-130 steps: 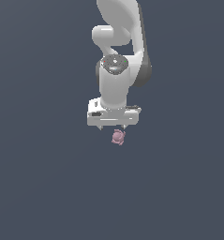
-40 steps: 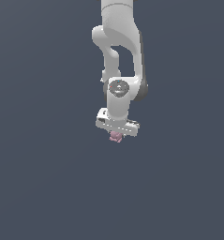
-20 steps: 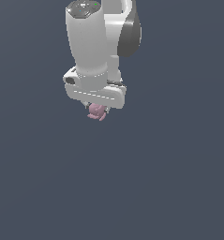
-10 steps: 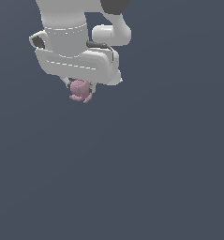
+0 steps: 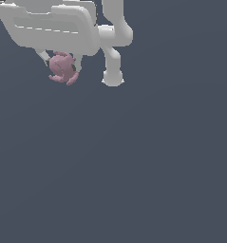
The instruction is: Pick up the object and move it to a goal position.
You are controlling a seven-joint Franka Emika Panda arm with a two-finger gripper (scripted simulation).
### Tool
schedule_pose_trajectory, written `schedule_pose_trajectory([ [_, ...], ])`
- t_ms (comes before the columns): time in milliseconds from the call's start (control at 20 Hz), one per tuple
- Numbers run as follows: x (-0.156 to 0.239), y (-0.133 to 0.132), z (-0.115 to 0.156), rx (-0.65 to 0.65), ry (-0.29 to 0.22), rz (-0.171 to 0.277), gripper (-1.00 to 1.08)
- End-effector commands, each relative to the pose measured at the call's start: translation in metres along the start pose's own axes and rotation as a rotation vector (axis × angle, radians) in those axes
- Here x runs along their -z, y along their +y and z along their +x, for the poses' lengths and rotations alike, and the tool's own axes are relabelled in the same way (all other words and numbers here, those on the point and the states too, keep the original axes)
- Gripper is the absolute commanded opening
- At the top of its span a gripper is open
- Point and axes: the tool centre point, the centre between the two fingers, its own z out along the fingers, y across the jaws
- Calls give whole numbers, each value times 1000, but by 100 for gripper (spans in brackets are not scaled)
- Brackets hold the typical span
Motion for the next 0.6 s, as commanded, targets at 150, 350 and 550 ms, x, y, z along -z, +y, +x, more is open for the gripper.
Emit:
schedule_pose_trajectory([
  [150,28,9,7,1,-1,-1,-100],
  [350,40,14,10,1,-1,-1,-100],
  [550,48,16,13,1,-1,-1,-100],
])
